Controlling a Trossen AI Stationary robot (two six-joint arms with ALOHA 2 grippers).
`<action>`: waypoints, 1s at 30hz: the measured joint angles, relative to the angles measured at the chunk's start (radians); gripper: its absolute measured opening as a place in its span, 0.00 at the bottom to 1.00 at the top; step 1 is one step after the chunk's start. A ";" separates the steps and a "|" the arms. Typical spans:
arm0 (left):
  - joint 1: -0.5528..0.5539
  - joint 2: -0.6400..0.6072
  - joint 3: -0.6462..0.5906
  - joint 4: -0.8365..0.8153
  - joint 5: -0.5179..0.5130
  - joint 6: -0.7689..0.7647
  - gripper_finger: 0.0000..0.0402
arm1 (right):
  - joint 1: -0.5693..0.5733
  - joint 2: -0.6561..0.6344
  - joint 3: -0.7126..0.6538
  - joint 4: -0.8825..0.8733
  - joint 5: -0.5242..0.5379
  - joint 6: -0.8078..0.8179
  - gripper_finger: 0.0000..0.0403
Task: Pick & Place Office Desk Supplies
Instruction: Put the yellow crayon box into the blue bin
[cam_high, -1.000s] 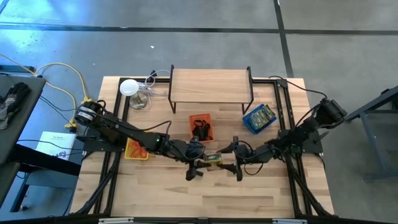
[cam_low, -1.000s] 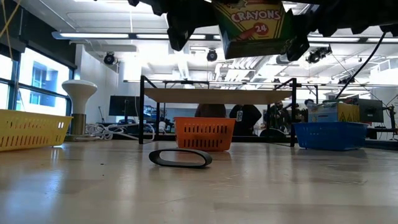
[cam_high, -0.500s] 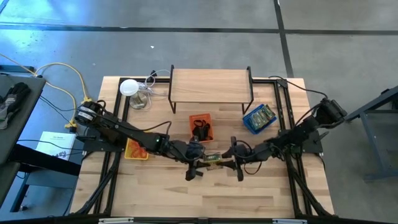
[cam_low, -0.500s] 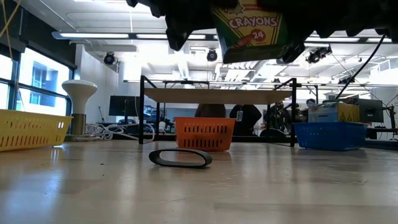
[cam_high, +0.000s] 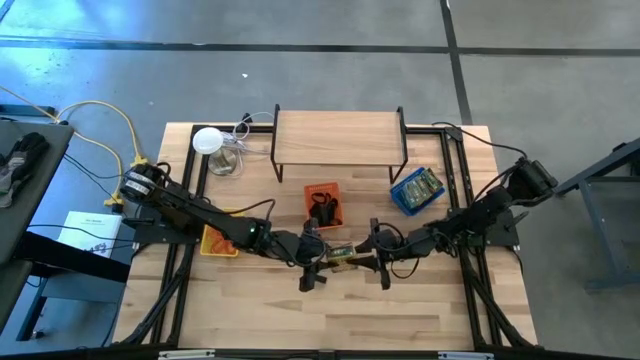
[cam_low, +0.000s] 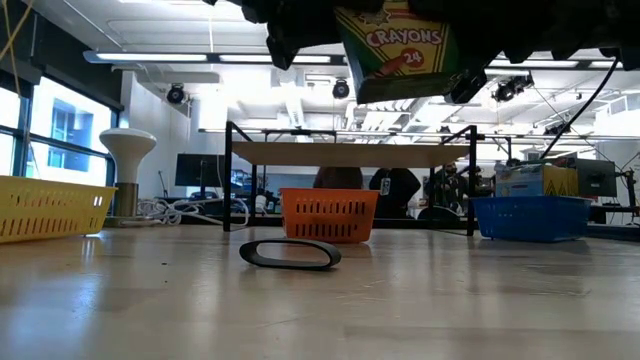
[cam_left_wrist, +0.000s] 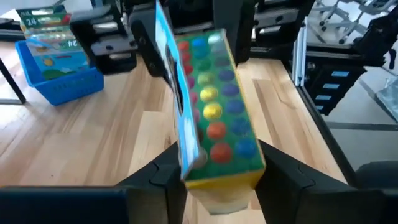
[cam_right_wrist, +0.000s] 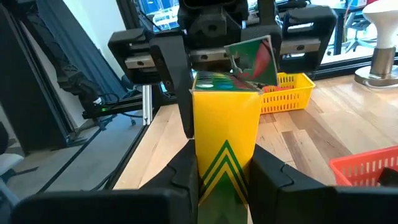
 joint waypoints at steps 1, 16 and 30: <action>-0.002 0.000 0.000 0.003 -0.002 0.000 0.38 | 0.000 0.000 0.000 -0.002 -0.006 0.003 0.19; 0.000 0.000 0.000 0.010 -0.029 -0.011 0.45 | 0.193 0.000 0.001 -0.136 0.390 0.013 0.20; -0.003 0.001 0.000 -0.002 -0.025 -0.019 0.45 | 0.587 -0.112 -0.003 -0.299 1.262 -0.041 0.19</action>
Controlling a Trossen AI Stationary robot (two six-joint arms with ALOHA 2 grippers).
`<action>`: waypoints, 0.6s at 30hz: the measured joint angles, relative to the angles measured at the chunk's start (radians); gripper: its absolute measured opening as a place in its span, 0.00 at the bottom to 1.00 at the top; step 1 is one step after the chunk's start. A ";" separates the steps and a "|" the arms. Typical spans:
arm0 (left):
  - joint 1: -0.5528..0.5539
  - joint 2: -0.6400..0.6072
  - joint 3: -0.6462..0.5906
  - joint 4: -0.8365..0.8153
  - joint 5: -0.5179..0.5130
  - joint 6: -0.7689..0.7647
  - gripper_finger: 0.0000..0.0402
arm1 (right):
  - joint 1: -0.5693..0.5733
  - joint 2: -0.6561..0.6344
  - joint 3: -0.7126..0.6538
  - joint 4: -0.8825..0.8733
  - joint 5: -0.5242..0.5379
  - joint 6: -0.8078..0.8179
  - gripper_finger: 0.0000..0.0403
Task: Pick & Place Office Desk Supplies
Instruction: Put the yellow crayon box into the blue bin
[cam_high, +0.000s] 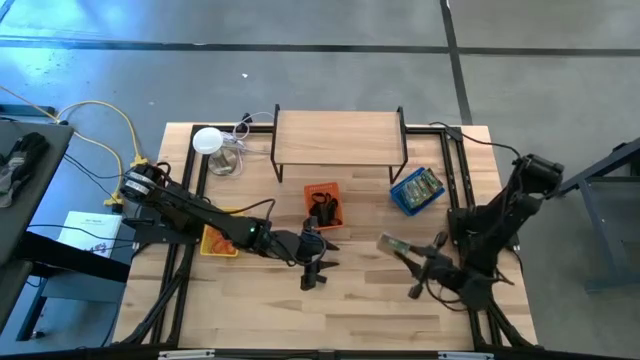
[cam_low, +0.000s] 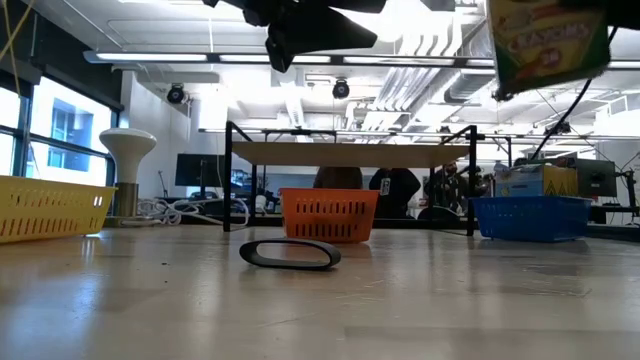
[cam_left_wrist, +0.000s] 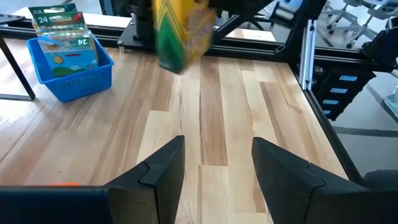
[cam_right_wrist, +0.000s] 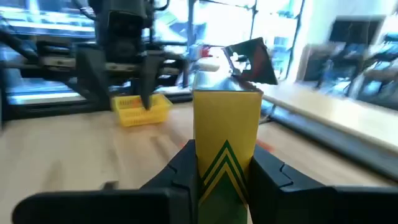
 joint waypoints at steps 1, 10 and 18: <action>0.000 0.000 0.000 0.000 0.000 0.000 0.45 | 0.002 -0.016 -0.004 -0.001 -0.009 0.004 0.19; -0.009 0.000 0.000 -0.007 0.004 -0.019 0.45 | -0.104 -0.032 -0.080 0.002 0.004 0.019 0.19; -0.021 0.001 0.000 -0.013 0.008 -0.018 0.45 | -0.144 -0.172 -0.273 -0.001 0.004 0.187 0.20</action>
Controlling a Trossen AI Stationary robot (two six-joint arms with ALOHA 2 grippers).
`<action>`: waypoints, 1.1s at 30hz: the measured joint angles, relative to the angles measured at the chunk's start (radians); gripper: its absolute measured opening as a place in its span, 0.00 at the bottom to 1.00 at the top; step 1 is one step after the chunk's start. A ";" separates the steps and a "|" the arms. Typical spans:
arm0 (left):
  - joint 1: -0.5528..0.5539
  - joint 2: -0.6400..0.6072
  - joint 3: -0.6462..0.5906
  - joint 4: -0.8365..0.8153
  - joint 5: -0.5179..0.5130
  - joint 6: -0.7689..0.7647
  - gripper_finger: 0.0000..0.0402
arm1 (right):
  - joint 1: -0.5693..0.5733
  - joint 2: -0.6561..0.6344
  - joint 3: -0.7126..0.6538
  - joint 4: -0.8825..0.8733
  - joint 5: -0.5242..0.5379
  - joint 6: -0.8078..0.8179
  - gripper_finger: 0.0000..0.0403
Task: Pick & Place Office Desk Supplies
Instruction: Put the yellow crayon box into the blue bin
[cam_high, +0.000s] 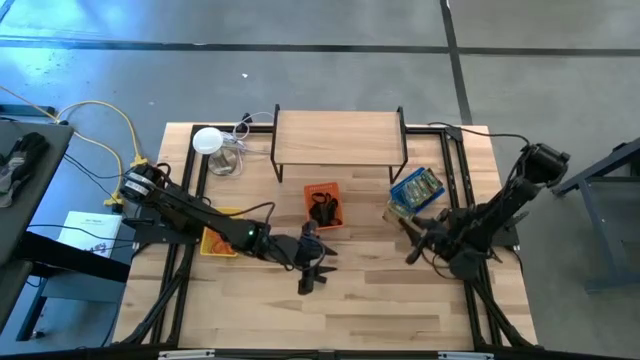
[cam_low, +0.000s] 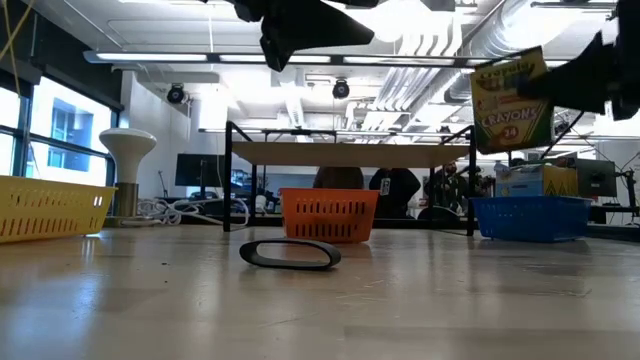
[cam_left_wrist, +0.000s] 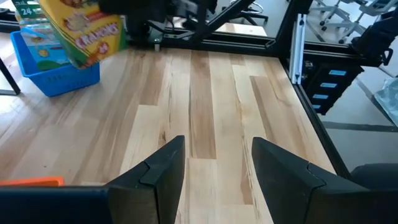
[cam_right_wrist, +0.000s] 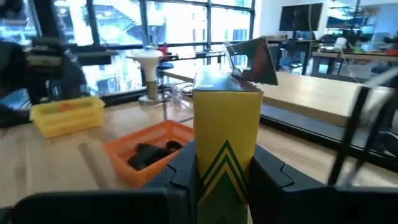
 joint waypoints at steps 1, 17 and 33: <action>0.000 0.000 0.000 -0.002 0.000 -0.001 0.45 | -0.007 -0.021 -0.019 0.003 0.002 0.002 0.19; 0.003 0.000 0.000 -0.002 -0.001 -0.003 0.45 | -0.138 -0.073 -0.133 -0.037 0.001 0.030 0.21; 0.002 0.000 0.000 -0.002 -0.002 -0.002 0.45 | -0.207 -0.073 -0.133 -0.114 0.001 0.003 0.20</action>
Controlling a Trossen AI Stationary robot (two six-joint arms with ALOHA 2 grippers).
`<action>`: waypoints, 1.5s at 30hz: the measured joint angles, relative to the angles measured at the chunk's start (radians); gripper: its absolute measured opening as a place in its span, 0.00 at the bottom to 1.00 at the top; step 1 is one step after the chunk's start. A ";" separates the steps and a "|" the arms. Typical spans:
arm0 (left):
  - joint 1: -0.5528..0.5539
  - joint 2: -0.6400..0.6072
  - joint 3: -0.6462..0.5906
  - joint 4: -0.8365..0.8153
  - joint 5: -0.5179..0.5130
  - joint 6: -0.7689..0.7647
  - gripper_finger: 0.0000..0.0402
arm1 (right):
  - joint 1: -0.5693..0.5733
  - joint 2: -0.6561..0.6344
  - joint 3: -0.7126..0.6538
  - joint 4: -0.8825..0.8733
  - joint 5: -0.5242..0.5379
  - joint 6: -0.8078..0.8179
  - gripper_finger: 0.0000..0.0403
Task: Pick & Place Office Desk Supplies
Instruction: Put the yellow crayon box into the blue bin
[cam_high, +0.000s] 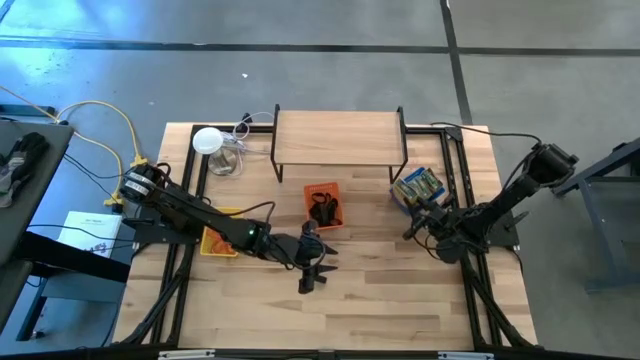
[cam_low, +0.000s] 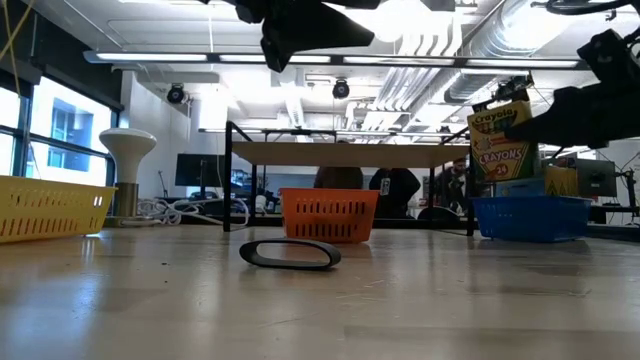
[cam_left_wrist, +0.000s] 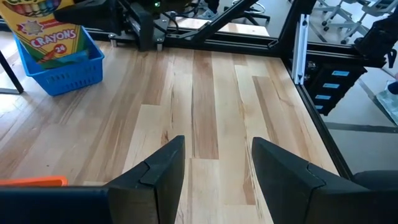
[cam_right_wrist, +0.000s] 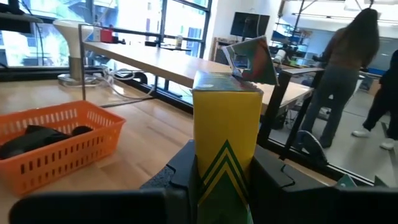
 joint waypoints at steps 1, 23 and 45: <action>-0.001 0.000 0.000 0.000 0.000 0.000 0.45 | -0.003 0.000 0.000 -0.003 0.000 0.000 0.20; -0.015 0.000 0.000 -0.014 0.004 0.000 0.45 | -0.036 0.001 0.000 -0.248 -0.063 0.149 0.20; -0.015 0.000 0.000 -0.015 0.004 0.000 0.45 | -0.138 -0.004 0.008 -0.510 -0.403 0.449 0.58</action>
